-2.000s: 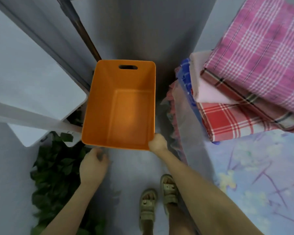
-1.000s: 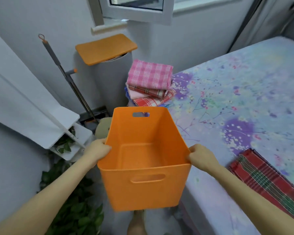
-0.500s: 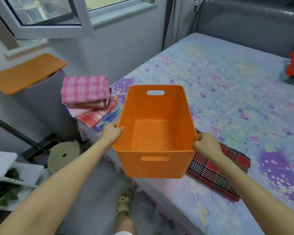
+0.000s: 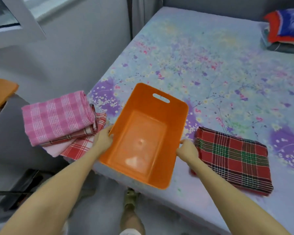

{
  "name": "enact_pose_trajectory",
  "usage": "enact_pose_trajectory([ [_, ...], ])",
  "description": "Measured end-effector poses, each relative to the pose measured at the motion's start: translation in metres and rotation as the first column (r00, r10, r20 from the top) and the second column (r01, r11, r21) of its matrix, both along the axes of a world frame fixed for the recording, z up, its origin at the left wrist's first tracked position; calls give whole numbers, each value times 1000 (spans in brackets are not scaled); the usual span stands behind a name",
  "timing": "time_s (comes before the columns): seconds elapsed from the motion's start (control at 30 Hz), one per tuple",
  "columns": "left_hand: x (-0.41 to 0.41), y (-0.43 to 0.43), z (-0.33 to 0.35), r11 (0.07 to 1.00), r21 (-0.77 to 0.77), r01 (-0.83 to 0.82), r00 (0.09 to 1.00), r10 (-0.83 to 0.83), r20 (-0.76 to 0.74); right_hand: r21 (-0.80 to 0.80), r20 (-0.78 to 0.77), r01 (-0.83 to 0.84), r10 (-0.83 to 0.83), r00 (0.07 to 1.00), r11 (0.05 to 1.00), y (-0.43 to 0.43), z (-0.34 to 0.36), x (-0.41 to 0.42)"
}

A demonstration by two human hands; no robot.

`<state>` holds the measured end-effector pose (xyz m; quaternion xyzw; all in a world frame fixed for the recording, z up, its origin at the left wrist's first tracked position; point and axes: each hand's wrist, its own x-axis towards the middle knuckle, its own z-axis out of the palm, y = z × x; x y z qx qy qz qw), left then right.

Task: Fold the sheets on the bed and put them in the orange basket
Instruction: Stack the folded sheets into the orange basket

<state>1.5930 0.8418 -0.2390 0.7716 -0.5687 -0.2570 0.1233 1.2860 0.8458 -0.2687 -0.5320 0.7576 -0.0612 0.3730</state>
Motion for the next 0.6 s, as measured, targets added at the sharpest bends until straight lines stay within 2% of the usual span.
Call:
enact_pose_trajectory([
  [0.1,39,-23,-14,986,140,91,983,-111,145,80,-43,85,-82,996,993,-15,-15,50],
  [0.17,52,-31,-18,943,285,171,947,-237,215,71,-123,85,-76,989,994,-18,-10,77],
  [0.3,80,-39,-22,861,472,186,880,-360,310,101,-277,48,-18,961,994,-29,-3,114],
  [0.4,83,-52,-7,902,392,181,830,-354,432,104,-213,87,-63,975,991,-28,-5,119],
  [0.47,72,-65,5,941,235,243,816,-329,475,77,-14,210,-209,978,975,-20,-8,108],
  [0.53,51,-81,8,929,62,364,827,-353,437,112,229,464,-477,849,879,-13,-11,88],
  [0.6,20,-92,9,891,-8,454,841,-426,333,179,304,694,-710,635,697,-1,-20,60],
])
